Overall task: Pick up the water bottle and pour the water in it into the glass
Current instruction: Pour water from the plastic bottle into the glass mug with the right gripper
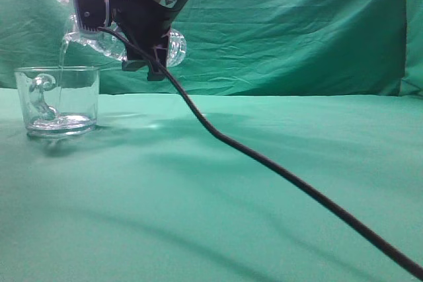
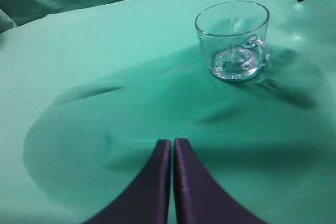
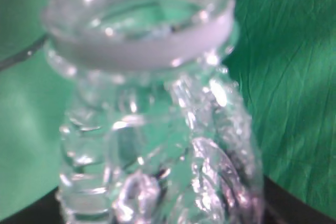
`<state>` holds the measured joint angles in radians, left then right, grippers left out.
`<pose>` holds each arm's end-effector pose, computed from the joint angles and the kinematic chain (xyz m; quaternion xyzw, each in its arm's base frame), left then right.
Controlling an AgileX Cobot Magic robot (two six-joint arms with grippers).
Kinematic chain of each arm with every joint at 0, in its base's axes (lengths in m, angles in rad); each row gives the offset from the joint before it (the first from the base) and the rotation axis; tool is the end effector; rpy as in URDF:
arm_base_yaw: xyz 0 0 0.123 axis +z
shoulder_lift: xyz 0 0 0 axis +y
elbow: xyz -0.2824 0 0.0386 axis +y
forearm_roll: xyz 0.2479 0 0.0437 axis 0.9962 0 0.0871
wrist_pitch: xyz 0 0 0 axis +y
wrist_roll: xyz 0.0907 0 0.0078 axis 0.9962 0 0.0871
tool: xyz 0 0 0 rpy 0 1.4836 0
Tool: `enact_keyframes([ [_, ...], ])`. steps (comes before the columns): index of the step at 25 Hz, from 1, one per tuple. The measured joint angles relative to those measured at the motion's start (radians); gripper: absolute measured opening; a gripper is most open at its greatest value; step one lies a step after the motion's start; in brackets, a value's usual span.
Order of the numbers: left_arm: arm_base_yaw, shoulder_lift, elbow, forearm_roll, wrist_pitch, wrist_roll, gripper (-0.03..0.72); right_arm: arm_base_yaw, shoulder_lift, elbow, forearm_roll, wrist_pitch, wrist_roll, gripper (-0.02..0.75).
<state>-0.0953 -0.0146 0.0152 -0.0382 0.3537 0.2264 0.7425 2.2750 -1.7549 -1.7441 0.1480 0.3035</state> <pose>0.0524 -0.0062 0.1769 0.1172 0.7862 0.0236 0.6063 0.4008 0.3497 0.1923 -0.7213 0.4191 -0.2451 0.4940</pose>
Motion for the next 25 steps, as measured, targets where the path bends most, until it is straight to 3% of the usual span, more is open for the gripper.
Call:
enact_keyframes([
  [25,0.000,0.000,0.000,0.000,0.000,0.000,0.000,0.000,0.000,-0.001,0.000,0.017,-0.002,0.433],
])
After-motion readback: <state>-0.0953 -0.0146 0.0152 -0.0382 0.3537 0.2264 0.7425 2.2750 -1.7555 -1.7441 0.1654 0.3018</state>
